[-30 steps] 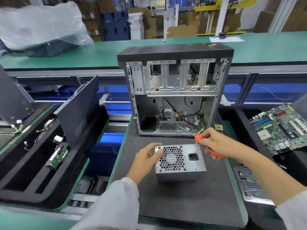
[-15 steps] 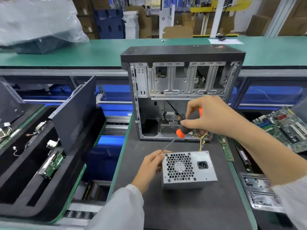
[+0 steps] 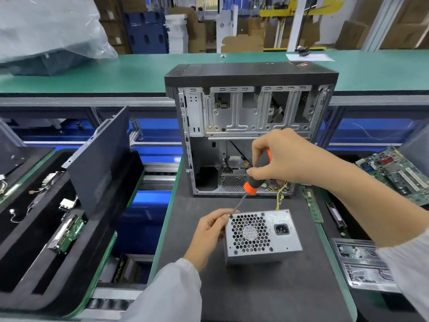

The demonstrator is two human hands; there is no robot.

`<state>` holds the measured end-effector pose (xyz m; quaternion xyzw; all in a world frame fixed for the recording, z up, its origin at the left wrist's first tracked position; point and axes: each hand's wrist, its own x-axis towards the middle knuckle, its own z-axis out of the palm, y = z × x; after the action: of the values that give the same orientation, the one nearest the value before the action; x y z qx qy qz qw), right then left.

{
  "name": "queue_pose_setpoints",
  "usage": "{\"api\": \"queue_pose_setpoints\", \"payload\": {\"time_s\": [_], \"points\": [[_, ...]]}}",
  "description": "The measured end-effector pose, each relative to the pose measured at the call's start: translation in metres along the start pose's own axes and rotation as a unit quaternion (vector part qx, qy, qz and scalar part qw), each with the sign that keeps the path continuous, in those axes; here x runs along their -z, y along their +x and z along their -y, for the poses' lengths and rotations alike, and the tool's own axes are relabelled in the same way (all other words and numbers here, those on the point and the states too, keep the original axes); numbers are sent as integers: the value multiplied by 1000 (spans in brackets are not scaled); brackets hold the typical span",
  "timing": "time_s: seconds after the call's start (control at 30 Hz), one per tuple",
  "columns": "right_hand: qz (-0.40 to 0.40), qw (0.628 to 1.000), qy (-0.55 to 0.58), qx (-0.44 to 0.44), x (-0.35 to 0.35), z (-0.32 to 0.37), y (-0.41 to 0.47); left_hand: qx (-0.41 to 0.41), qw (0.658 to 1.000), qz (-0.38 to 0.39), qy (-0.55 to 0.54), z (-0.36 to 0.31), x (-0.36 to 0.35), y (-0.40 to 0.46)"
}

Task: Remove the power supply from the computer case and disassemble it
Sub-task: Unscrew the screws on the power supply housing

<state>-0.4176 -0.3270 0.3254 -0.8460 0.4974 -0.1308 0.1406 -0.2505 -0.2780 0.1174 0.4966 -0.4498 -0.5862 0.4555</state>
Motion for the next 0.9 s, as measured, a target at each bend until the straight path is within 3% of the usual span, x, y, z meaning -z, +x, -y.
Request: {"api": "queue_pose_setpoints", "payload": {"time_s": [0.37,0.57,0.77,0.9], "points": [[15,999,-33,8,0,7,0,-2,1000,1,-2,1,-1,-1],[29,993,-112,27,-7,16,3,-14,1000,5,0,2,0,0],[22,958,-282,44,-2,35,8,-24,999,6,21,5,1,1],[93,923,-342,150,0,46,21,-25,999,8,25,6,3,2]]}}
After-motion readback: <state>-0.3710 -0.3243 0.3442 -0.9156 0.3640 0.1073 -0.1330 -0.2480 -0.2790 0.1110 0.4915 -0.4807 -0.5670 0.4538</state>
